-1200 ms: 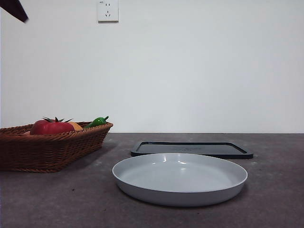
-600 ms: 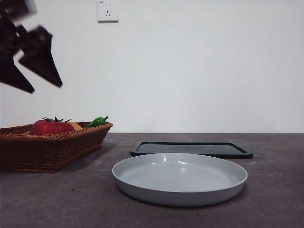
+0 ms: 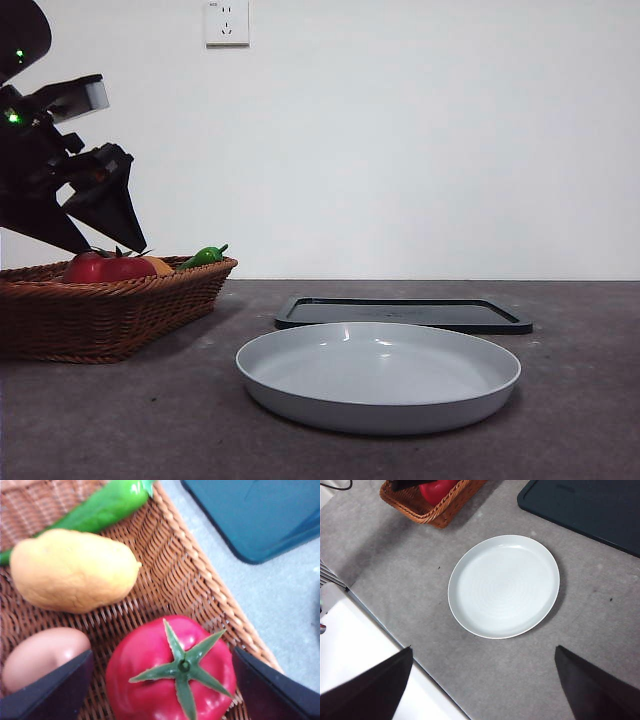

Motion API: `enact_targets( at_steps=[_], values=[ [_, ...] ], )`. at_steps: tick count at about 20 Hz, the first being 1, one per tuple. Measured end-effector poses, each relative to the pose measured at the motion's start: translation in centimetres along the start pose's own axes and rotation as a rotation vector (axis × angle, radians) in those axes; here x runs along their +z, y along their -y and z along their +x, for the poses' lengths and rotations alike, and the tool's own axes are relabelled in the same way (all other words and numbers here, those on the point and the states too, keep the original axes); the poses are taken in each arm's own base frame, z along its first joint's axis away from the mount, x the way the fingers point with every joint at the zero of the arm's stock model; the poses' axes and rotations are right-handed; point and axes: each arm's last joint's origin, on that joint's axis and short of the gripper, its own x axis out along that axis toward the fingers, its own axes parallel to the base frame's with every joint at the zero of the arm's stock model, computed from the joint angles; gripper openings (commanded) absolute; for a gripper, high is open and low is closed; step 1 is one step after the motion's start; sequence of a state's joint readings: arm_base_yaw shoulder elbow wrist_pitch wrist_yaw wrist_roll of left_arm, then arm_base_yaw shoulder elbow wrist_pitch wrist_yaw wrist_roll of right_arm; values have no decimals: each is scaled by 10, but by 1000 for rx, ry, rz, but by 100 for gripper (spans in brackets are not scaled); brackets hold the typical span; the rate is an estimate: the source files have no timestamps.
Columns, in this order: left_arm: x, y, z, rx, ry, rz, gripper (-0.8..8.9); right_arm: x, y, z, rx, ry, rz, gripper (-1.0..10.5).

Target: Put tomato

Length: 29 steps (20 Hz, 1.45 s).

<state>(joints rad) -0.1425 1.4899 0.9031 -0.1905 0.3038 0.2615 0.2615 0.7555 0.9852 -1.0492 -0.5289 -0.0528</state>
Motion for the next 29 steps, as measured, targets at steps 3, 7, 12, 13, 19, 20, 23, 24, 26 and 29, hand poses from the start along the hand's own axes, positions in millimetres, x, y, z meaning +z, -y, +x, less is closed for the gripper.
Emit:
enact_targets(
  at_steps=[3, 7, 12, 13, 19, 20, 23, 24, 26, 29],
  values=[
    [-1, 0, 1, -1, -4, 2, 448, 0, 0, 0, 0, 0, 0, 454],
    [-1, -1, 3, -2, -9, 1, 506, 0, 0, 0, 0, 0, 0, 454],
    [-2, 1, 6, -11, -23, 1, 506, 0, 0, 0, 0, 0, 0, 454],
    [-4, 2, 9, -18, -35, 1, 506, 0, 0, 0, 0, 0, 0, 454],
    [-7, 4, 18, -31, -62, 3, 329, 0, 0, 0, 0, 0, 0, 454],
    [-7, 4, 18, -31, -62, 4, 280, 0, 0, 0, 0, 0, 0, 454],
    [-5, 4, 17, -31, -60, 1, 272, 0, 0, 0, 0, 0, 0, 454],
    [0, 3, 15, -27, -47, -9, 273, 0, 0, 0, 0, 0, 0, 454],
    [21, 5, -3, -14, 29, -19, 273, 0, 0, 0, 0, 0, 0, 454],
    [61, 25, -45, -88, 197, 8, 273, 0, 0, 0, 0, 0, 0, 454]
  ],
)
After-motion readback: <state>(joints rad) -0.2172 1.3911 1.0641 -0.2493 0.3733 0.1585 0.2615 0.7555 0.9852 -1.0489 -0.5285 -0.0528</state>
